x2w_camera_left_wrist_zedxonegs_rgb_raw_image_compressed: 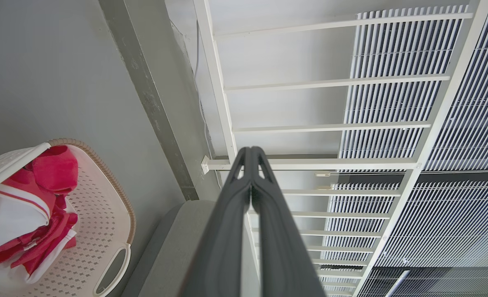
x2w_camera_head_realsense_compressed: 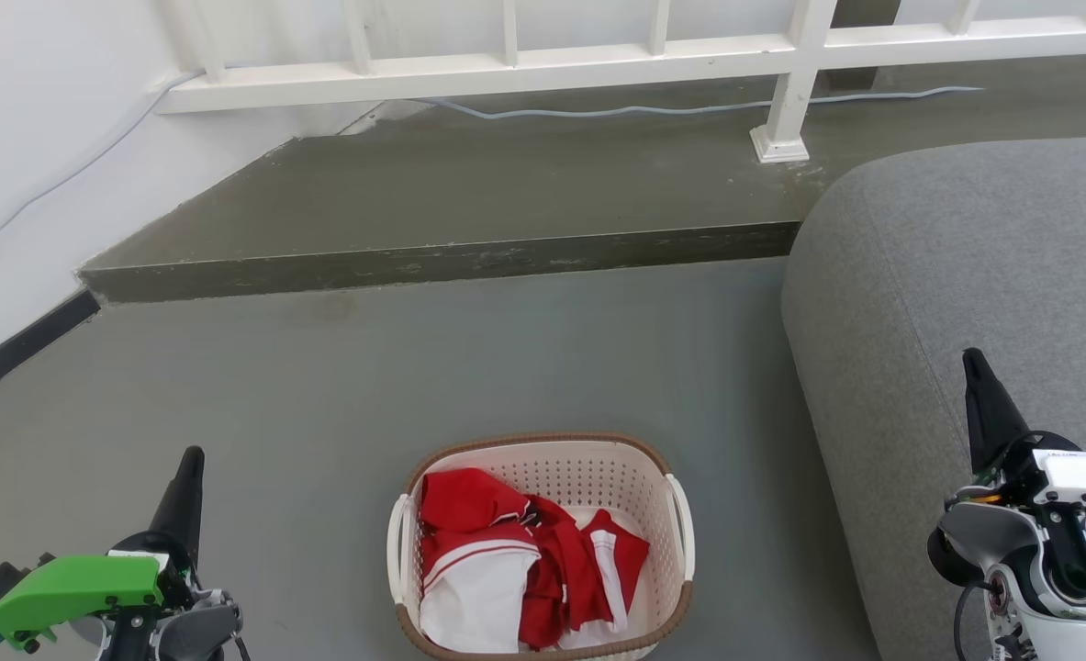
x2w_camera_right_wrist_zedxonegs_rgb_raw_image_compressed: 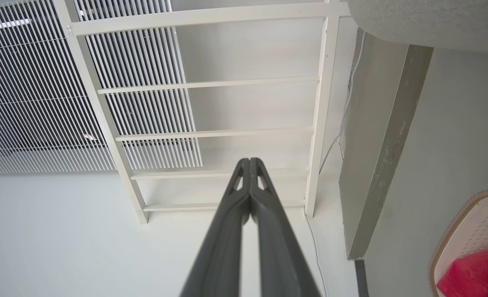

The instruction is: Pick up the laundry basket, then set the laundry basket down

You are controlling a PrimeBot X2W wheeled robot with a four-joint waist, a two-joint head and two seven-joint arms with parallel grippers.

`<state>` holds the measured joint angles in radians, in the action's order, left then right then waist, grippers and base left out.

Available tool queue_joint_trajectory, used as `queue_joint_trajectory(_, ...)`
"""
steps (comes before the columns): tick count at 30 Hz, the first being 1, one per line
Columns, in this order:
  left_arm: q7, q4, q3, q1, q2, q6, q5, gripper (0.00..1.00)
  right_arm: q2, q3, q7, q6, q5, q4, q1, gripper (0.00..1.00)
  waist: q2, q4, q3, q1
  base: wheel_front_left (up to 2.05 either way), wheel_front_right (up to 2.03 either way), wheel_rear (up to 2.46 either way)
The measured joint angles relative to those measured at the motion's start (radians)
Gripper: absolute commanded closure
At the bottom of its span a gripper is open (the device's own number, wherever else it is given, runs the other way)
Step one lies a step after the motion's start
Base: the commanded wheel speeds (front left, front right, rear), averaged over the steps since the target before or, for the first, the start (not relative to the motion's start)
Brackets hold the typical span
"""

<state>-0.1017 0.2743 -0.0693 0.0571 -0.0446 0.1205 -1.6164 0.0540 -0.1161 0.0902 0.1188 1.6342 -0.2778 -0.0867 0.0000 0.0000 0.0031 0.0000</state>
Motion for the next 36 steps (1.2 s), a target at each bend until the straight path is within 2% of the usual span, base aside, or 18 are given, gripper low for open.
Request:
queue_joint_trajectory(7, 0.0, 0.0, 0.0, 0.0, 0.0, 0.0, 0.0, 1.0, 0.0, 0.0, 0.0, 0.0, 0.0, 0.0, 0.0, 1.0, 0.0, 0.0, 0.0, 0.0, 0.0, 0.0, 0.0)
queue_joint_trajectory(8, 0.0, 0.003, 0.0, -0.001, 0.0, -0.001, 0.0, 0.0, -0.001, 0.0, 0.0, -0.001, 0.0, -0.003, 0.0, 0.0, 0.0, 0.0, 0.0, 0.0, 0.0, 0.0, 0.0)
queue_joint_trajectory(9, 0.0, 0.012, 0.002, -0.005, 0.002, -0.002, 0.0, 1.0, -0.003, 0.0, -0.001, -0.003, 0.001, -0.013, 0.002, 1.0, 0.0, 0.0, 0.0, 0.0, 0.0, 0.0, 0.0)
queue_joint_trajectory(10, 0.0, 0.023, 0.004, -0.012, 0.007, -0.002, 0.0, 1.0, -0.009, 0.001, -0.001, -0.005, 0.001, -0.023, 0.01, 1.0, 0.0, 0.0, 0.0, 0.0, 0.0, 0.0, 0.0)
queue_joint_trajectory(11, 0.0, 0.035, 0.006, -0.022, 0.012, -0.002, 0.0, 0.0, -0.015, 0.001, -0.001, -0.006, 0.001, -0.034, 0.02, 0.0, 0.0, 0.0, 0.0, 0.0, 0.0, 0.0, 0.0)
queue_joint_trajectory(28, 0.047, 0.013, 0.036, -0.038, 0.021, -0.002, 0.002, 0.0, -0.023, 0.059, -0.037, -0.006, -0.013, -0.008, 0.038, 0.0, 0.0, 0.001, 0.002, 0.0, 0.0, 0.0, 0.0)
queue_joint_trajectory(36, 0.075, -0.007, 0.06, -0.037, 0.017, -0.002, 0.051, 0.0, -0.022, 0.087, -0.066, -0.006, -0.063, 0.013, 0.034, 0.0, 0.0, 0.001, 0.004, 0.0, 0.0, 0.0, 0.0)
